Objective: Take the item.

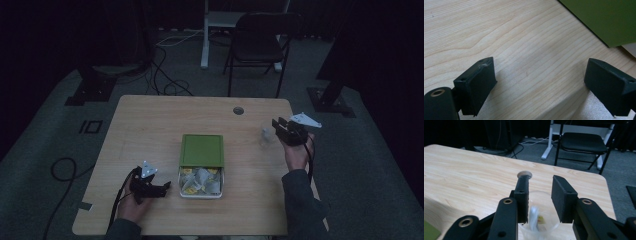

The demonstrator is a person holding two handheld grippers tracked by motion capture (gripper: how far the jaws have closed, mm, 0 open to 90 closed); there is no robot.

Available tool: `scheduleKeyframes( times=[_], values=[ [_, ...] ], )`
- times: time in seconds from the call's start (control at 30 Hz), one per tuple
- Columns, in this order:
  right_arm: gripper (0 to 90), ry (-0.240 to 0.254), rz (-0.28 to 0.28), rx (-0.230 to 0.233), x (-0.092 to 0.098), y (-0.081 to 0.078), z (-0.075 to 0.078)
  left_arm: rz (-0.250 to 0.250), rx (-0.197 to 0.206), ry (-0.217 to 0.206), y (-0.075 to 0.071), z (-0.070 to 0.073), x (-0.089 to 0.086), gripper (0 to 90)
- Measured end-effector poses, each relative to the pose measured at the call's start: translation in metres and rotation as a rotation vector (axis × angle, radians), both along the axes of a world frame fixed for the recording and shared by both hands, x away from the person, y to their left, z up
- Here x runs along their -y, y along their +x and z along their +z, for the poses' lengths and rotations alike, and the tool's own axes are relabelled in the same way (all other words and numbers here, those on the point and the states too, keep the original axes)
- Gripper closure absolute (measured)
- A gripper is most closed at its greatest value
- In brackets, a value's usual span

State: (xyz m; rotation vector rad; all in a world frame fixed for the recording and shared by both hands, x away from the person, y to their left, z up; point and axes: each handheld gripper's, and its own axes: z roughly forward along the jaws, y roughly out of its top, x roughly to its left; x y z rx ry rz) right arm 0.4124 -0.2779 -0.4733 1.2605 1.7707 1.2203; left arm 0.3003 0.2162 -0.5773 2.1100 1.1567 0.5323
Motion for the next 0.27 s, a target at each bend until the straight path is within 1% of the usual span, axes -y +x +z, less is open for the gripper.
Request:
scheduleKeyframes(
  times=[0.03, 0.07, 0.13, 0.27],
  values=[
    [65.3, 0.0, 0.0, 0.0, 0.0, 0.0, 0.0, 0.0, 0.0, 0.0, 0.0, 0.0, 0.0, 10.9],
    [63.7, -0.003, -0.006, -0.008, 0.003, -0.005, -0.003, 0.0, 0.0, 0.0, 0.0, 0.0, 0.0, 10.9],
    [61.8, -0.003, -0.012, -0.019, 0.006, -0.009, -0.006, 0.0, 0.0, 0.0, 0.0, 0.0, 0.0, 10.9],
    [61.5, -0.002, -0.017, -0.03, 0.011, -0.019, -0.009, 0.0, 0.0, 0.0, 0.0, 0.0, 0.0, 10.9]
  ],
)
